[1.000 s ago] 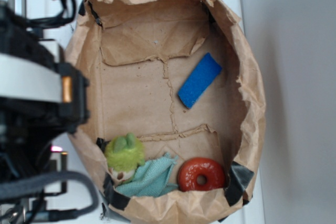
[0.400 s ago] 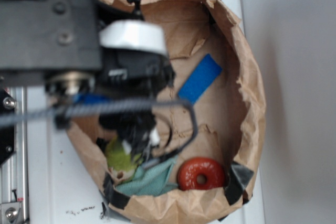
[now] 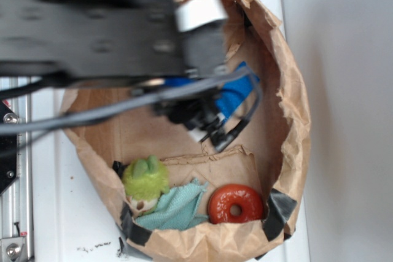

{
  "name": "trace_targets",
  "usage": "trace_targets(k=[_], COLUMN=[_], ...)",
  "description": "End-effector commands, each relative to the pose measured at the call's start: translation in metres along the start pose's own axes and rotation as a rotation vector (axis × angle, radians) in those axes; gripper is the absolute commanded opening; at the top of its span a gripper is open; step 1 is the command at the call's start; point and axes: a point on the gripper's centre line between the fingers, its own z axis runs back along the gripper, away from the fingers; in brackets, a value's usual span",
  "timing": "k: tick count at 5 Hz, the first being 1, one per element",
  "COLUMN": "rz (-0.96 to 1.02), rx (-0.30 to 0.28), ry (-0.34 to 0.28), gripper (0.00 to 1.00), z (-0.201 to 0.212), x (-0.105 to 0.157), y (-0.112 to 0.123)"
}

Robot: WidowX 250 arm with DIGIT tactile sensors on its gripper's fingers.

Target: Grab the blue sponge.

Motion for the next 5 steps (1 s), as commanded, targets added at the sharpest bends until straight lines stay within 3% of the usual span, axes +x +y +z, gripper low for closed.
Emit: trace_targets(k=[1,2,4,5], rz=[0.015,0.015,0.060,0.056], rx=[-0.021,-0.021,-0.049,-0.025], ry=[-0.044,-0.044,-0.036,-0.045], gripper=[1.00,1.00,1.00,1.00], z=[0.016,0.016,-0.032,-0.044], x=[0.010,0.010,0.016,0.016], y=[0.001,0.001,-0.011,-0.012])
